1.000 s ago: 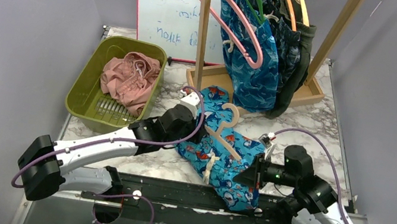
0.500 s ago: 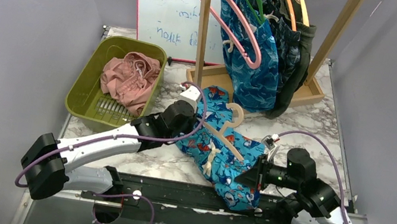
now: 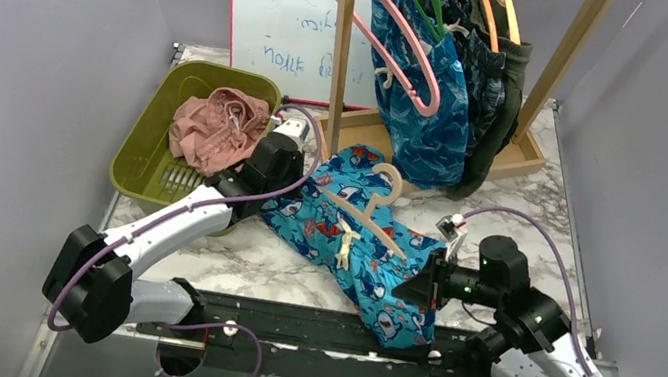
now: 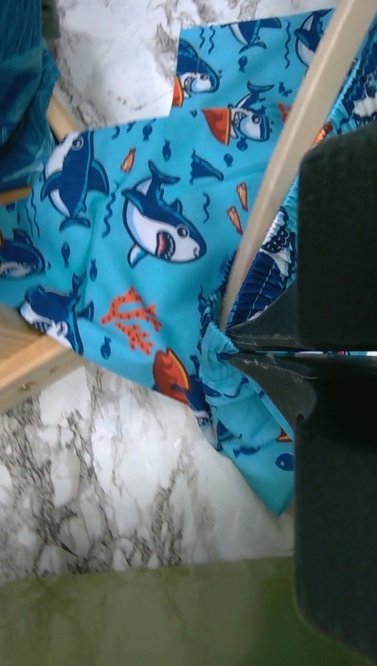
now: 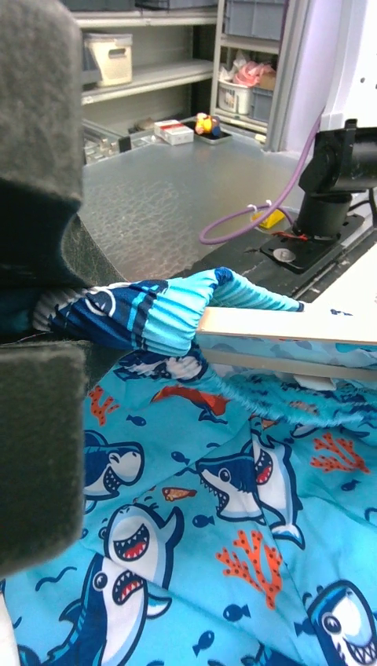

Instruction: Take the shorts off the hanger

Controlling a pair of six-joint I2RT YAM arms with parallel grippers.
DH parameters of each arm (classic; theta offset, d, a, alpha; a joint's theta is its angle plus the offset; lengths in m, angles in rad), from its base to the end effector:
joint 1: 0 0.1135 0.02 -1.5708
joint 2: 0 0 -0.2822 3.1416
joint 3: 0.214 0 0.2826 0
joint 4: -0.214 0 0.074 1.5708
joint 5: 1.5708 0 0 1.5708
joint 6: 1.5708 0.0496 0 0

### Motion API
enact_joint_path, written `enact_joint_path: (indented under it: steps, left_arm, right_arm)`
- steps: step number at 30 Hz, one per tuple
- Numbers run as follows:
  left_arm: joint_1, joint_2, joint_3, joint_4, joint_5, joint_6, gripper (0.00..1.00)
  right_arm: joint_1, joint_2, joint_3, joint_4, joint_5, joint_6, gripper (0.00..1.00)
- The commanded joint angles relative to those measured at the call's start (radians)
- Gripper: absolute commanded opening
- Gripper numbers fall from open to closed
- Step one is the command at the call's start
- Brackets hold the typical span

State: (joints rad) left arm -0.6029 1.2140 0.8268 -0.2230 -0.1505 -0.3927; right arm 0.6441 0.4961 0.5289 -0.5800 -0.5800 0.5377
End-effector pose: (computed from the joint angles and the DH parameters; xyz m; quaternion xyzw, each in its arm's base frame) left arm 0.2519 -0.1644 0.2587 0.0582 0.8831 -0.1614 0.4367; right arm 0.0992 0.1085 0.2568 -0.1843 0.8268 0.4685 0.2508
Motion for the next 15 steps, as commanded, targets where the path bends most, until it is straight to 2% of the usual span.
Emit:
enact_joint_path:
  steps: [1,5,11,15]
  left_arm:
    - [0.093,-0.007,-0.061,-0.001,-0.045,0.022,0.0]
    - [0.097,0.002,-0.08,-0.005,-0.018,0.021,0.0]
    - [0.096,-0.017,-0.128,0.015,0.027,0.012,0.0]
    - [0.11,-0.023,-0.132,-0.013,-0.032,0.014,0.0]
  right_arm:
    - [0.003,-0.098,0.055,0.047,0.041,-0.048,0.01]
    - [0.003,-0.128,0.098,0.05,0.13,-0.029,0.01]
    - [0.002,-0.12,0.146,0.046,0.226,-0.089,0.01]
    - [0.003,-0.121,0.14,0.097,0.013,-0.117,0.01]
